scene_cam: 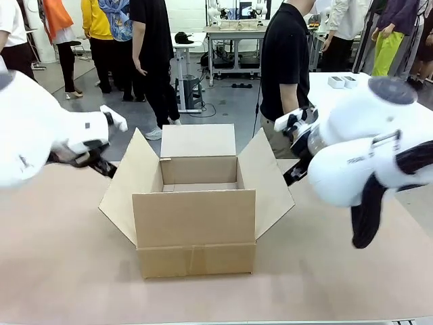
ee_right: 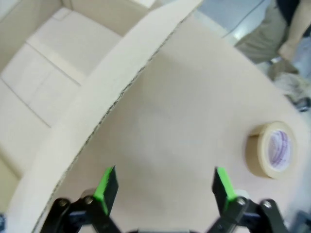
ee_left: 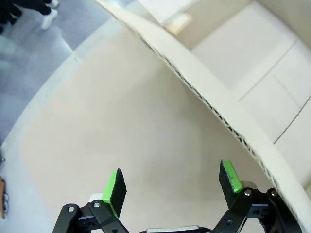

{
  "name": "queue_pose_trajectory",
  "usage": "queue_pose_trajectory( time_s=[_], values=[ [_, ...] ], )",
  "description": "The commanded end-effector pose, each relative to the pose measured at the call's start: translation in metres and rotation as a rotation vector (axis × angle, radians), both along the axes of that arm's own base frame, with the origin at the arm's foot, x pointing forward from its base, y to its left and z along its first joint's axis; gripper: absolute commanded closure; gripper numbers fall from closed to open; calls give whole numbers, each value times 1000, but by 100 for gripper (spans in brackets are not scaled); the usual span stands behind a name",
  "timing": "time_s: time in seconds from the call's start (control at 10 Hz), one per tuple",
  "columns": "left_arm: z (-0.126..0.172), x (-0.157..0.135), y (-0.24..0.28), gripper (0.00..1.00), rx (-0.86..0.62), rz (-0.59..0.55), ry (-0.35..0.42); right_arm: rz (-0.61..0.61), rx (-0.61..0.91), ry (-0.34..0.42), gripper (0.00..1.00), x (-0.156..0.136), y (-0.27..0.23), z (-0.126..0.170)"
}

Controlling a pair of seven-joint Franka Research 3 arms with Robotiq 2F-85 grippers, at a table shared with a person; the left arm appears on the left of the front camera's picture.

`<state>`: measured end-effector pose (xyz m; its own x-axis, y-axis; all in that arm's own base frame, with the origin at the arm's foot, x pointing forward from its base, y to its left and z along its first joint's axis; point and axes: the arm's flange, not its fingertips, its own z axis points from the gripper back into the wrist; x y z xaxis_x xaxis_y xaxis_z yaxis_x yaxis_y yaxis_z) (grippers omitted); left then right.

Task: Wrap the clocks to prevent damage.
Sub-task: Open the side flaps of the Package Box.

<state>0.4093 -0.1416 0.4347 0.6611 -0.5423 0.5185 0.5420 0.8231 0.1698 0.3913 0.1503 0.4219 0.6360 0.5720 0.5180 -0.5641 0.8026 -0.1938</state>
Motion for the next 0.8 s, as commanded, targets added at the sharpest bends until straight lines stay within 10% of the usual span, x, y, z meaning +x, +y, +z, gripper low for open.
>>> queue_pose_trajectory(
  time_s=[0.0, 0.4, 0.7],
  values=[
    [72, -24, 14, 0, 52, -24, -33, -45, -77, -26, 0, -29, -25, 74],
    [165, -105, 24, 0, 77, -98, -112, -40, -100, -89, 0, -120, -46, 183],
    [169, -91, 23, 0, 57, -76, -97, -69, -102, -71, 0, -82, -49, 151]
  ],
)
